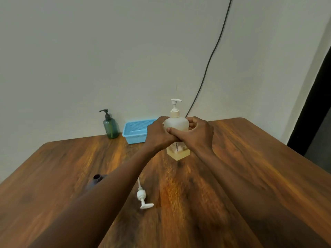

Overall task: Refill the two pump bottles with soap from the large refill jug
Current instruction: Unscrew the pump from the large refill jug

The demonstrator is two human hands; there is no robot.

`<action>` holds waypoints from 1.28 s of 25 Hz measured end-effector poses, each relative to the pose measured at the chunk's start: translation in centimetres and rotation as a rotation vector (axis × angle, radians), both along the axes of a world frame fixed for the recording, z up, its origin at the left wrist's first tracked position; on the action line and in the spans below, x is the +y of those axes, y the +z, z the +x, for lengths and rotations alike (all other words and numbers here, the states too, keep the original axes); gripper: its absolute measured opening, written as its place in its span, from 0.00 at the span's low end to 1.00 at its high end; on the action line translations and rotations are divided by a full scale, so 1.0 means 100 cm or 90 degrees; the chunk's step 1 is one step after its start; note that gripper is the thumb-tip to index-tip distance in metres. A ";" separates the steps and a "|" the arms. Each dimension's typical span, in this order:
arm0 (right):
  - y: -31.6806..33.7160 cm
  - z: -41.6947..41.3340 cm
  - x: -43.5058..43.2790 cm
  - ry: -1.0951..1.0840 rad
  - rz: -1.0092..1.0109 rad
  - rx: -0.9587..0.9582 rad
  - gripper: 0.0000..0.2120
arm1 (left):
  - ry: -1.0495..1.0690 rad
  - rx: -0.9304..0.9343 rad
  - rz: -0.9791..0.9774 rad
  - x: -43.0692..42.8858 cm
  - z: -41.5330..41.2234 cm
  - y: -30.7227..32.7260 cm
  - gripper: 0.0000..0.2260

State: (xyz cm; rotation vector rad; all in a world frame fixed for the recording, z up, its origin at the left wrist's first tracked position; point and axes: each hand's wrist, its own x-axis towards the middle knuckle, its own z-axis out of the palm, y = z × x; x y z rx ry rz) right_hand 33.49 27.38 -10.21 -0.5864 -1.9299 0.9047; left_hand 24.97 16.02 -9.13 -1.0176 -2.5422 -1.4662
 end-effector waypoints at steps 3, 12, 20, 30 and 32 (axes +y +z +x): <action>0.010 0.033 -0.031 0.063 -0.028 0.012 0.35 | -0.005 -0.002 0.050 -0.036 0.021 0.005 0.36; 0.039 0.076 -0.081 0.161 0.054 -0.025 0.30 | -0.068 0.023 0.034 -0.112 0.059 -0.009 0.35; 0.045 0.072 -0.090 0.251 0.254 -0.136 0.19 | -0.143 -0.075 0.061 -0.129 0.053 -0.022 0.37; 0.041 0.071 -0.089 0.220 0.170 -0.170 0.21 | -0.131 -0.042 0.075 -0.119 0.057 -0.028 0.32; 0.037 0.068 -0.086 0.221 0.174 -0.163 0.18 | -0.129 -0.041 0.073 -0.116 0.055 -0.029 0.33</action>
